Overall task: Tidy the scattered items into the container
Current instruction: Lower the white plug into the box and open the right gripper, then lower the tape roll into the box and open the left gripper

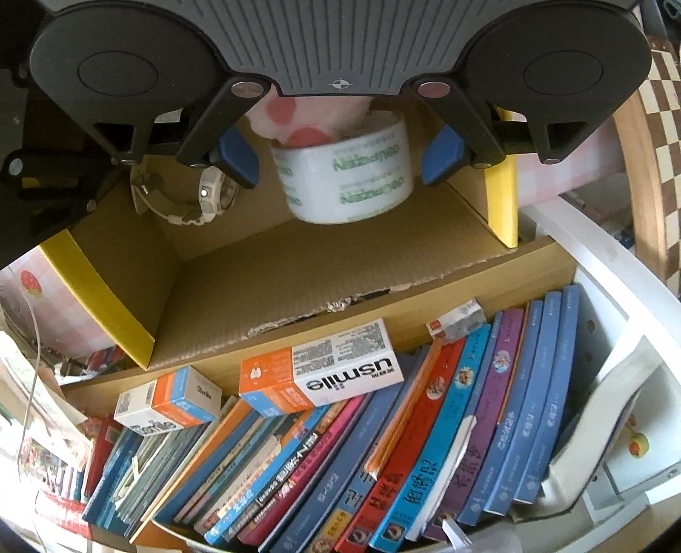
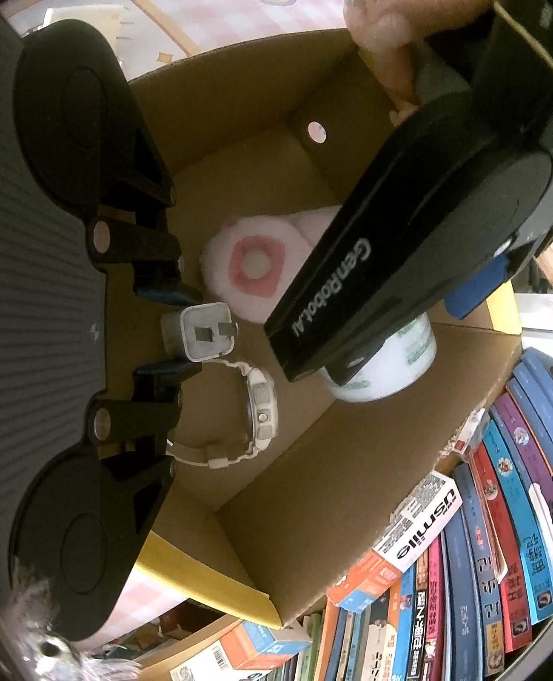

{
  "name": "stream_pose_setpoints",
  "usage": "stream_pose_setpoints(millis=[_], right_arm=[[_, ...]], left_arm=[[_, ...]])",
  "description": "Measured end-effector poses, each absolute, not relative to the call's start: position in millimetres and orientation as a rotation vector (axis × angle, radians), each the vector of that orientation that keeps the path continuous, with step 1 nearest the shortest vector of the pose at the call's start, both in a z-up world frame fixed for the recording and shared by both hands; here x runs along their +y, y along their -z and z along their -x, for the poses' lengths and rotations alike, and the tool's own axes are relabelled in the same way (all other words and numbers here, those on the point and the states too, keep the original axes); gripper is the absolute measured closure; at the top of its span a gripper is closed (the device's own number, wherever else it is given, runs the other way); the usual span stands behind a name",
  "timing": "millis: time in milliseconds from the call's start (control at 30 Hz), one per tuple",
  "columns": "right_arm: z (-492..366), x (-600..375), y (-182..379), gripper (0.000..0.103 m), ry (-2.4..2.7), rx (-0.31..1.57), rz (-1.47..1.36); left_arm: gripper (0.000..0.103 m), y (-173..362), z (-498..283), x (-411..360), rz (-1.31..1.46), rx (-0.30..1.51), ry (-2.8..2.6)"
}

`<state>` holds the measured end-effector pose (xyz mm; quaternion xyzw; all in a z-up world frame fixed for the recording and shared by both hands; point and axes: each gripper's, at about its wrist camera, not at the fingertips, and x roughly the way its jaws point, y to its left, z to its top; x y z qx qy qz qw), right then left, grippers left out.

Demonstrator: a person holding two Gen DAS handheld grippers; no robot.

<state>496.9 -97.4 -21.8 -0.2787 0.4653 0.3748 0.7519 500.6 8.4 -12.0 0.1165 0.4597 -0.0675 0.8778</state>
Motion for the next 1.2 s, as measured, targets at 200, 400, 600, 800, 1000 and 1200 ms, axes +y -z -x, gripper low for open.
stream_pose_setpoints(millis=[200,400,600,800,1000,1200], right_arm=[[-496,-99,16,0.062,-0.800,0.990,0.581],[-489,-100,3,0.059,-0.783,0.945,0.577],[-478,-106,-14,0.058,-0.758,0.901,0.559],[-464,-116,-36,0.057,-0.733,0.855,0.534],[-444,-126,-57,0.056,-0.704,0.810,0.514],[-420,-135,-75,0.055,-0.680,0.771,0.486]], left_arm=[[0.017,2,-488,7,-0.249,0.924,0.149],[0.017,-12,-472,6,-0.250,0.888,0.149],[0.017,-28,-452,3,-0.249,0.841,0.152],[0.017,-45,-430,0,-0.242,0.791,0.165],[0.017,-58,-406,3,-0.226,0.751,0.174],[0.017,-70,-374,9,-0.201,0.713,0.182]])
